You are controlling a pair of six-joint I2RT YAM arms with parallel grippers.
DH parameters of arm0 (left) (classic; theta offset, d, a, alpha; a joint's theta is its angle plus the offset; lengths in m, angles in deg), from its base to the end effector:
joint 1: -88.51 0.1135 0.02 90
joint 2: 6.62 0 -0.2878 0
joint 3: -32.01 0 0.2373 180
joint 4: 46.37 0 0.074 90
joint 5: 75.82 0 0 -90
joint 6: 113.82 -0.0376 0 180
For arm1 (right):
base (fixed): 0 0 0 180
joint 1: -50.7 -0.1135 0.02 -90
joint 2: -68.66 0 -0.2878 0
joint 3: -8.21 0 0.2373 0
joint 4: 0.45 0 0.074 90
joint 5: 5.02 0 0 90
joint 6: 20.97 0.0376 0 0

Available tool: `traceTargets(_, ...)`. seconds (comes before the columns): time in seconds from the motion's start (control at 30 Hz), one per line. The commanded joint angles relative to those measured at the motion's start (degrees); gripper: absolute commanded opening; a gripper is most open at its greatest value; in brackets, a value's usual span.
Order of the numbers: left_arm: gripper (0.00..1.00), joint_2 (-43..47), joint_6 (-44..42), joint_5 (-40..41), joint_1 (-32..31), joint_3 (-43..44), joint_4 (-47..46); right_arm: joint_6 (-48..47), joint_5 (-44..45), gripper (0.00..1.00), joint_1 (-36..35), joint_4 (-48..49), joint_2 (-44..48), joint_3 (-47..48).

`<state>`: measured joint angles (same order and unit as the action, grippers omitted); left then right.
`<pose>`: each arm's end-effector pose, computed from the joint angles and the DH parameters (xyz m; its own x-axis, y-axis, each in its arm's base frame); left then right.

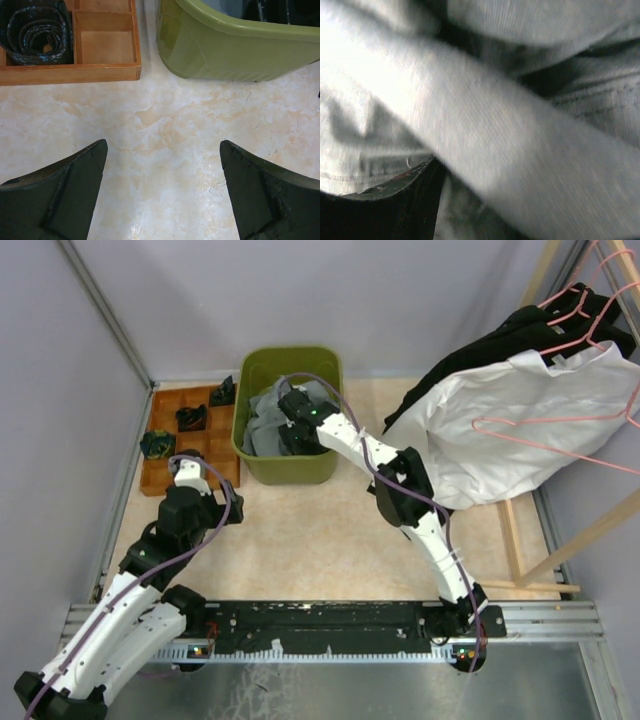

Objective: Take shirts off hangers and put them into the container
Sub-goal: Adjust the shirt in the bin.

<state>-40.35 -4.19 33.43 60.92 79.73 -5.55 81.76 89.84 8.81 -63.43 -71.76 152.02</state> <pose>0.1020 -0.0393 0.2813 -0.4361 -0.1300 -0.8905 0.0319 0.9867 -0.1596 0.4005 0.3549 0.2148 -0.7658 -0.3919 -0.5098 -0.4763 0.8783 0.0403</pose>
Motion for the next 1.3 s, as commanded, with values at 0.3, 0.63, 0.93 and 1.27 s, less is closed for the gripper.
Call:
traceTargets(0.3,0.99,0.5,0.12,-0.33,0.06,1.81,0.01,-6.85,13.11,0.52,-0.74,9.77,20.2,-5.02)
traceTargets(0.63,0.99,0.75,-0.09,-0.51,0.08,1.64,-0.16,-6.79,17.53,0.5,0.44,0.29,-0.92,11.65)
traceTargets(0.93,0.99,0.55,-0.34,-1.32,0.04,1.54,-0.85,-9.1,8.28,0.73,0.35,-0.17,5.96,6.79)
traceTargets(1.27,0.99,1.74,-1.49,-4.27,0.07,2.28,-1.2,-12.64,-4.13,0.97,-0.51,21.21,37.51,-20.49)
